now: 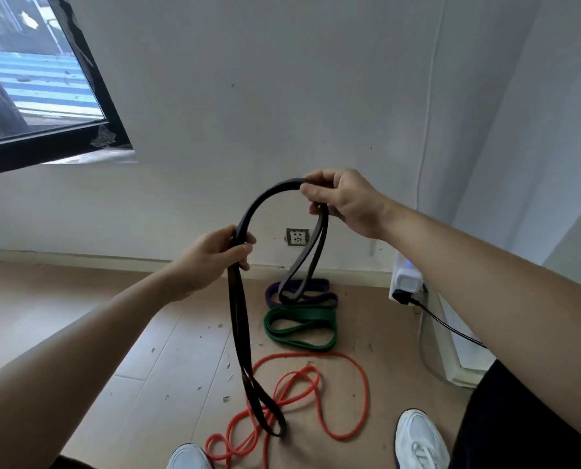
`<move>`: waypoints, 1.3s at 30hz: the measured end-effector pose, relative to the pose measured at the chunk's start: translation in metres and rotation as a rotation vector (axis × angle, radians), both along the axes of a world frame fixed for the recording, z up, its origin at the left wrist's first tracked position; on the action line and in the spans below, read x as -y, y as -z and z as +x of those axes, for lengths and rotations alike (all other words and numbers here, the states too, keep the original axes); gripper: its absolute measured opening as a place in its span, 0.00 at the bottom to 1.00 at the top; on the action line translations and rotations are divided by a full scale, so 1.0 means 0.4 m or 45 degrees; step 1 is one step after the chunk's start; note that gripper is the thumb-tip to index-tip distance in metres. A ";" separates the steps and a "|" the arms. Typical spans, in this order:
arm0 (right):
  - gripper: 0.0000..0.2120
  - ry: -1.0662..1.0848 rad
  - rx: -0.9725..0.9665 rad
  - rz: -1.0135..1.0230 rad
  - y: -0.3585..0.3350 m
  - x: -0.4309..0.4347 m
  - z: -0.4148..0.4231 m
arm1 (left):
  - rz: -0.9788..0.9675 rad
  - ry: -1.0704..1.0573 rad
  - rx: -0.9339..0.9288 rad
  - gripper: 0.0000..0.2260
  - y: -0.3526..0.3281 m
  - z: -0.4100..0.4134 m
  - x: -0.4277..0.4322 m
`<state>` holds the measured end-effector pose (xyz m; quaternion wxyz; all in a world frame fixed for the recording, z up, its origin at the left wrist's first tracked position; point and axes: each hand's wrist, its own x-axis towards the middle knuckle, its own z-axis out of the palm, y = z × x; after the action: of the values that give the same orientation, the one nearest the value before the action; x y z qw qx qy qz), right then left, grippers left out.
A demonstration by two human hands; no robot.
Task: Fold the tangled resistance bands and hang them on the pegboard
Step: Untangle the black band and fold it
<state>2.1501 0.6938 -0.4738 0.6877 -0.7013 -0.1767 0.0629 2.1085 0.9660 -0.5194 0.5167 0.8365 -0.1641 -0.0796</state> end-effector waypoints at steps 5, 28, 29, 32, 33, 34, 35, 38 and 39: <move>0.18 -0.253 -0.028 -0.445 0.017 0.029 0.009 | -0.263 -0.112 0.099 0.10 -0.059 0.007 0.029; 0.10 -0.051 0.228 -0.506 0.002 -0.029 -0.013 | 0.155 0.015 0.143 0.02 -0.001 0.023 0.052; 0.12 -0.093 0.199 -0.581 0.001 -0.022 -0.013 | 0.117 0.006 0.154 0.03 -0.007 0.026 0.051; 0.17 -0.199 0.169 -0.753 0.008 -0.035 -0.030 | 0.036 0.058 0.137 0.02 -0.020 0.030 0.066; 0.17 -0.209 0.177 -0.735 0.014 -0.050 -0.035 | 0.035 0.075 0.124 0.02 -0.019 0.028 0.075; 0.16 -0.205 0.183 -0.698 0.019 -0.065 -0.039 | 0.038 0.090 0.113 0.03 -0.017 0.025 0.084; 0.14 -0.182 0.188 -0.668 0.025 -0.075 -0.039 | 0.030 0.106 0.100 0.04 -0.013 0.021 0.090; 0.10 -0.091 0.217 -0.638 0.031 -0.072 -0.027 | -0.054 0.064 0.044 0.09 0.006 0.013 0.089; 0.10 -0.064 0.223 -0.615 0.029 -0.065 -0.023 | -0.059 0.017 0.043 0.10 0.012 0.013 0.086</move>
<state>2.1409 0.7199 -0.4854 0.4804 -0.8435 -0.2329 0.0593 2.1139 0.9318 -0.5240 0.5327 0.8244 -0.1801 -0.0651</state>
